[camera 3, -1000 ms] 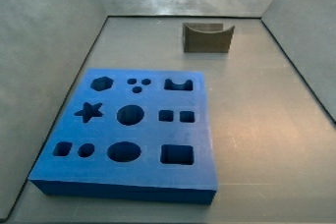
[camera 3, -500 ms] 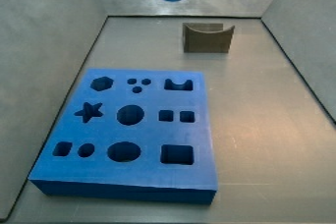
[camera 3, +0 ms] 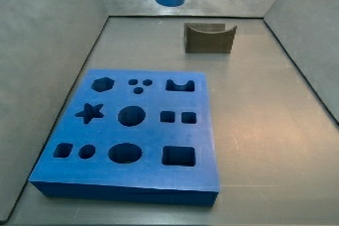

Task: Pick up the round object. Move up. Place the round object on the fixture. Regrasp the round object. Move to above the board. Insert the round object.
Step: Insert the round object.

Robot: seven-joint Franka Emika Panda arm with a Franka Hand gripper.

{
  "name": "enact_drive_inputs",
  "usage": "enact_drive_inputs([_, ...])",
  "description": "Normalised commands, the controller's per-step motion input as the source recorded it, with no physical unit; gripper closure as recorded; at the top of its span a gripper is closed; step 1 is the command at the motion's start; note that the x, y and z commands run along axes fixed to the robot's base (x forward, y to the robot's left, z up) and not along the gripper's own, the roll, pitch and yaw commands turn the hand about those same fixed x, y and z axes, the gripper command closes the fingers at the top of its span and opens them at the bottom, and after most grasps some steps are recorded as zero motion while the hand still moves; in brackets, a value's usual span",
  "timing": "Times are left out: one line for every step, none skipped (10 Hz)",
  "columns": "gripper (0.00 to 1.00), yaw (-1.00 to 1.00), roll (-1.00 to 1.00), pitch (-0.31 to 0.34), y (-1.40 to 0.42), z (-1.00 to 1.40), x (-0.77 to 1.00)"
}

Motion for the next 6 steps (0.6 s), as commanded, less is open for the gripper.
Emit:
enact_drive_inputs([1.0,0.0,0.0,0.004,0.0,0.0,0.0])
enact_drive_inputs([1.0,0.0,0.0,0.023,0.0,0.0,0.0])
enact_drive_inputs([1.0,0.0,0.0,0.027,0.0,0.0,0.01])
enact_drive_inputs([1.0,0.0,0.0,-0.006,0.0,0.0,0.0])
enact_drive_inputs([1.0,0.0,0.0,0.006,0.0,0.0,0.0])
enact_drive_inputs([1.0,0.0,-0.01,0.0,0.0,0.0,0.0])
